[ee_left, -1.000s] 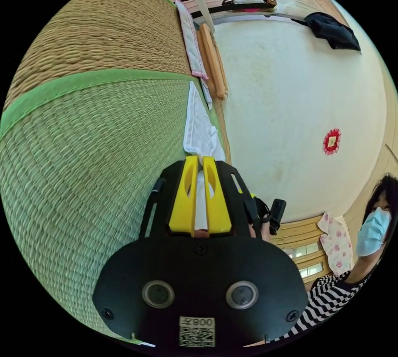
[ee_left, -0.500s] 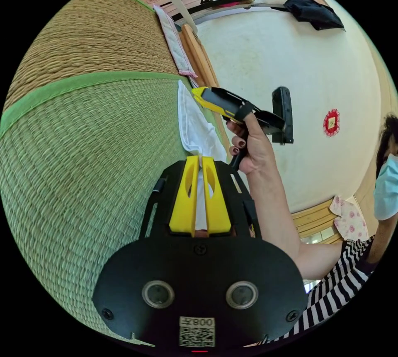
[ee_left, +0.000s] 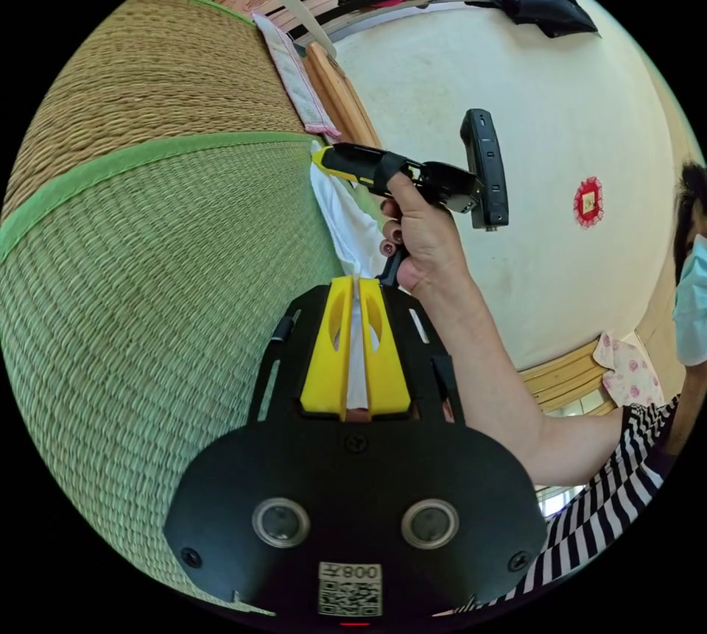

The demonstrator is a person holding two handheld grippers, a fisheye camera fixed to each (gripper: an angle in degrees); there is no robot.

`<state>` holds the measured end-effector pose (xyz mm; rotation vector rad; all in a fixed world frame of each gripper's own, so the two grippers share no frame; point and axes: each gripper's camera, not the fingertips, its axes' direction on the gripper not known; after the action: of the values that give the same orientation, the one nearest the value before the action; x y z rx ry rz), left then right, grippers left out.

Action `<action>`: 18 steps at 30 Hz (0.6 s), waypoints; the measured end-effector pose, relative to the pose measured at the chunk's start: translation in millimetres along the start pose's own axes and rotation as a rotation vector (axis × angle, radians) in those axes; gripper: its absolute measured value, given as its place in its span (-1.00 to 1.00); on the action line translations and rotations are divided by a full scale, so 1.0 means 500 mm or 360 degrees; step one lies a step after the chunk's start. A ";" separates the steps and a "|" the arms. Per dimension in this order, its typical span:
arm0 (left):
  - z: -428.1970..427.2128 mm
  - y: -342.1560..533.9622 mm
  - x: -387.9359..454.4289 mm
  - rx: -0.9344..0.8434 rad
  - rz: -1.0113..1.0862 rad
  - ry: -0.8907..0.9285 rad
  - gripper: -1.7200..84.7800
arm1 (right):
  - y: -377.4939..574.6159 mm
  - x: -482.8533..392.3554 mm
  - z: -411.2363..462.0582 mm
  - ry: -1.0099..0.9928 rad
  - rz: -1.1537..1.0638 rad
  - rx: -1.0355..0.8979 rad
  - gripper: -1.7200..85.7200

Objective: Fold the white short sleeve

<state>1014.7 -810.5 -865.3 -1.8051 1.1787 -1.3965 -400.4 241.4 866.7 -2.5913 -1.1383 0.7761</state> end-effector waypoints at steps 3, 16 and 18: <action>0.013 -0.009 0.002 -0.0007 0.0019 -0.0005 -0.93 | 0.021 0.065 0.005 -0.0184 0.0066 0.0034 -0.91; 0.091 -0.095 0.111 -0.0089 0.0364 0.0014 -0.93 | 0.324 0.511 -0.069 -0.0838 0.0425 0.0420 -0.90; 0.120 -0.109 0.142 -0.0156 0.0452 0.0000 -0.93 | 0.416 0.582 -0.056 -0.0840 0.0512 0.0442 -0.91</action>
<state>1092.9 -853.4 -805.0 -1.6240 1.4613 -1.1935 -91.2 313.3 698.9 -2.4200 -0.6482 1.6325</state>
